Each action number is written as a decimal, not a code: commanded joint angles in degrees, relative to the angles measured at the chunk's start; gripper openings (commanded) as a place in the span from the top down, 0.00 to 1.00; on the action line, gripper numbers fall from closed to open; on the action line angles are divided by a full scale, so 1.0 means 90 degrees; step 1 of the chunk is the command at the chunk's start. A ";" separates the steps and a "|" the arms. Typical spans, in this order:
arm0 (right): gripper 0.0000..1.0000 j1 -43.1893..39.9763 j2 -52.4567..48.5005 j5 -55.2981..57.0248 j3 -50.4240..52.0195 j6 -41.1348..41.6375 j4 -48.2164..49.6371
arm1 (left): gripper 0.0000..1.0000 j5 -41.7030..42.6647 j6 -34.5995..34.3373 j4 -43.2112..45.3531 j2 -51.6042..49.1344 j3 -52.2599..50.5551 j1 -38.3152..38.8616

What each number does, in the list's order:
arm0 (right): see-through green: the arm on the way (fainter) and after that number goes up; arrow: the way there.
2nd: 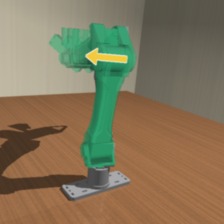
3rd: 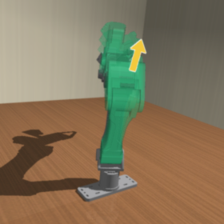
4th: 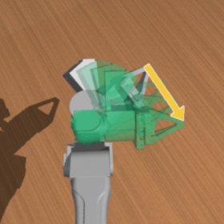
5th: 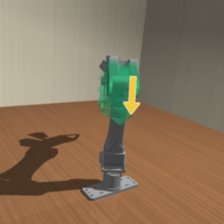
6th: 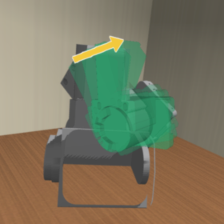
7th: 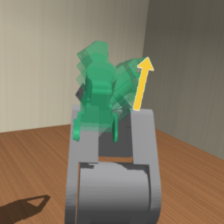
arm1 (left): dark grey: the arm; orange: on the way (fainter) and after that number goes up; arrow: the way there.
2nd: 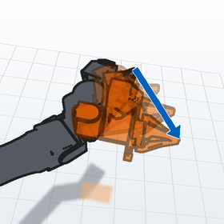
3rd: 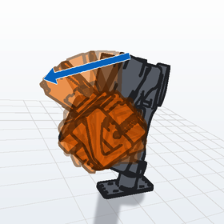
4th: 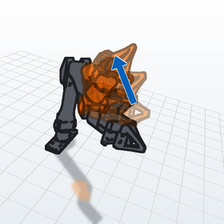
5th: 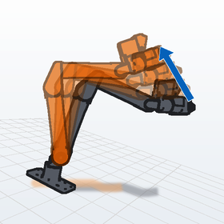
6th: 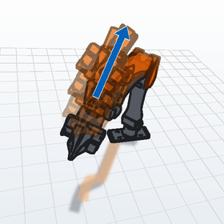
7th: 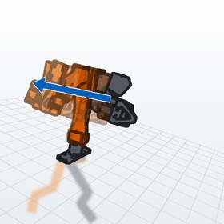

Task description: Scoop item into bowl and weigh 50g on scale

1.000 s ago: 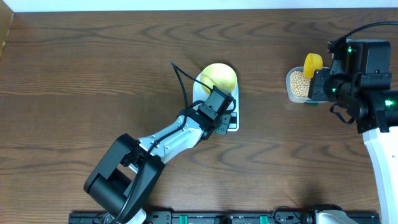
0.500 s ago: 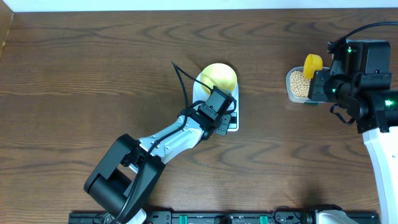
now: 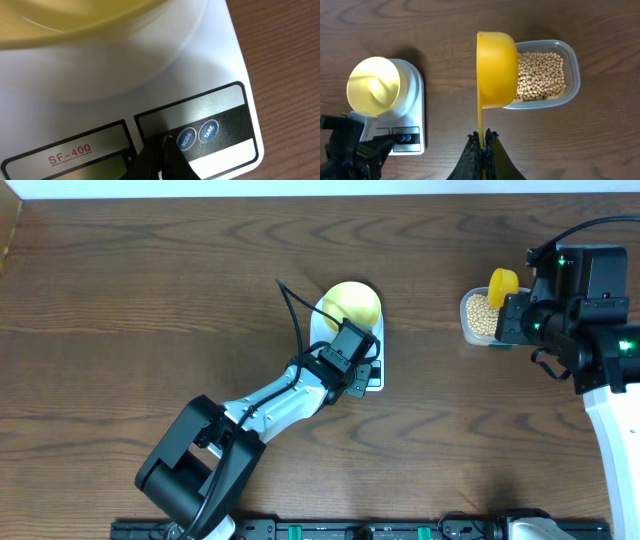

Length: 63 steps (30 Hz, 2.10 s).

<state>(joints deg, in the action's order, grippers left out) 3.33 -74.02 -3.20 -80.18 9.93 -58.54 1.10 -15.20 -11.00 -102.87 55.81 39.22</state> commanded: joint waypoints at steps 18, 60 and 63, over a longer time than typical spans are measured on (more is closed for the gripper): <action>0.99 0.0010 -0.0027 -0.0019 -0.0024 -0.0092 -0.0097 | 0.93 -0.0350 -0.0039 -0.0211 -0.0661 -0.0525 -0.0063; 0.99 0.0010 -0.0029 -0.0610 -0.0024 -0.0695 0.0352 | 0.01 -0.1156 0.0019 -0.3706 0.6322 -0.0391 -0.0063; 0.99 0.0010 -0.0061 -0.0610 -0.0024 -0.0928 0.0612 | 0.01 -0.1353 0.0019 -0.4228 0.6229 -0.0391 -0.0063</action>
<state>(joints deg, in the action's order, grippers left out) 3.33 -74.15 -8.25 -80.18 5.21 -54.26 -7.09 -16.21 -47.00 -46.15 51.88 38.83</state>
